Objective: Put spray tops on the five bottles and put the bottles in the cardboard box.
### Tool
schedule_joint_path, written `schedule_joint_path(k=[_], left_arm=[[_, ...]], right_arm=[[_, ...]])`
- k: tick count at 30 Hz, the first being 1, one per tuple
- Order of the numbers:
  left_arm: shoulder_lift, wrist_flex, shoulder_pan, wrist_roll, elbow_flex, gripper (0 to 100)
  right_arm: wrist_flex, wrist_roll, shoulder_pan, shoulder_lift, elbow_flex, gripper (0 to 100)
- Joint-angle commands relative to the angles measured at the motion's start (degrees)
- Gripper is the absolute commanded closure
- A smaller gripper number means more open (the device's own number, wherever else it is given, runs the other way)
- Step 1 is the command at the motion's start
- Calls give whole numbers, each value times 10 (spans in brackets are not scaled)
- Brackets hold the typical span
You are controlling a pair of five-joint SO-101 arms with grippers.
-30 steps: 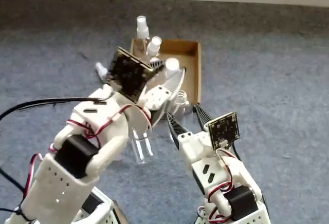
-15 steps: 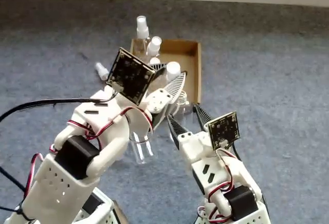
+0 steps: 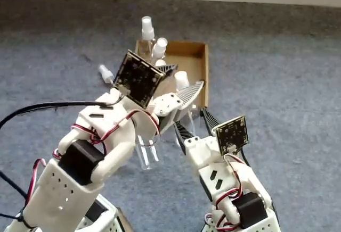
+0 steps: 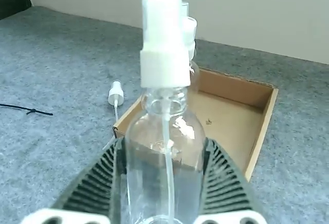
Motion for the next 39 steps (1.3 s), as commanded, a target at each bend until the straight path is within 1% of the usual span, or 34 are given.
schedule_joint_path(k=[1, 3, 5, 9, 12, 14, 20, 25, 32, 39], left_arm=[[0, -42, -51, -4, -51, 851], [27, -67, -86, -4, -51, 853], [68, -75, -105, -4, -54, 853], [134, -73, -108, -4, -53, 854], [142, -73, -106, -4, -49, 855], [134, -69, -89, -4, -48, 856], [102, -4, -23, -4, -44, 857], [104, -3, -16, -4, -10, 857], [106, 1, -9, -4, -49, 857], [110, -3, 59, -8, -38, 854]], right_arm=[[-15, -5, 7, -5, -3, 995], [-15, -5, 7, -5, -3, 995], [-15, -5, 7, -5, -3, 995], [-15, -5, 7, -5, -3, 995], [-15, -5, 7, -5, -3, 995], [-15, -5, 7, -5, -3, 995], [-15, -5, 7, -5, -2, 995], [-15, -5, 7, -5, -2, 995], [-15, -5, 7, -5, -2, 995], [-15, -5, 7, -5, -2, 995]])
